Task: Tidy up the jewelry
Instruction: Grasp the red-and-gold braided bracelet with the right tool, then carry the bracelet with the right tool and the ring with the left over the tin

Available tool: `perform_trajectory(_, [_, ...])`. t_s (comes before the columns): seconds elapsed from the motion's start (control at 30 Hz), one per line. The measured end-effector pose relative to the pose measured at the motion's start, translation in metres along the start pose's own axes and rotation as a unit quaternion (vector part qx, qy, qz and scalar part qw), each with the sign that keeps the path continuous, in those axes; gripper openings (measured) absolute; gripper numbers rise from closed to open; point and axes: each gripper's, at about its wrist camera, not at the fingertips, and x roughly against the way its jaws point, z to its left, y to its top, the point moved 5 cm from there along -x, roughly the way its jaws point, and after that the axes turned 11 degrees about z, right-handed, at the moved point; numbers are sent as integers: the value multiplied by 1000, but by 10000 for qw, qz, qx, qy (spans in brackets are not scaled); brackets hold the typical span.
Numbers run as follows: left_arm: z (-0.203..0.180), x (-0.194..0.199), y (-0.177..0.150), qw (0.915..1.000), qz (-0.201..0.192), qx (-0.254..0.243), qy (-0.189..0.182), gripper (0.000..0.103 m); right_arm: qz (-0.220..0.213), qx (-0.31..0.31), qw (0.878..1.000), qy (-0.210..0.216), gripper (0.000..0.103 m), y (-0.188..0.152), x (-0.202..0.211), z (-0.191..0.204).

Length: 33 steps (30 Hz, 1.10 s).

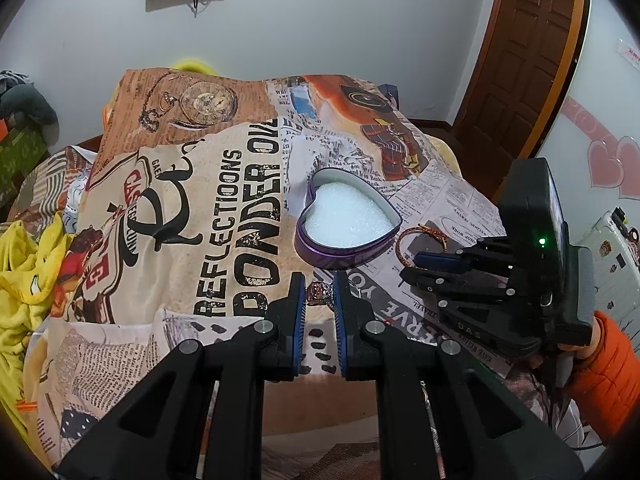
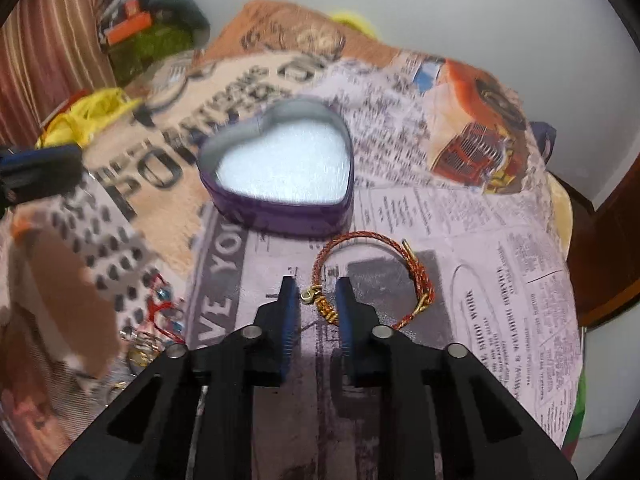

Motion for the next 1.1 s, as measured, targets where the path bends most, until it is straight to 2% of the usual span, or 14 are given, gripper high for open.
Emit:
perform_trajectory(0.07, [0,0,0,10000,-1,2,0,12,7,44,10000,-34,11,-1,0,1])
perform_trajectory(0.5, [-1,7,6,9999,-114,0,-5,12,-93,-51,9999,-25,11,-1,12,1])
perform_trajectory(0.8, [-2,19,25,9991,-342,-126,235,12,-598,-95,9981,-57,11,11,47,0])
perform_trajectory(1.1, [-7,20,50,9978,-540,-251,275,12,-1199,-201,9925,83,11,33,75,-3])
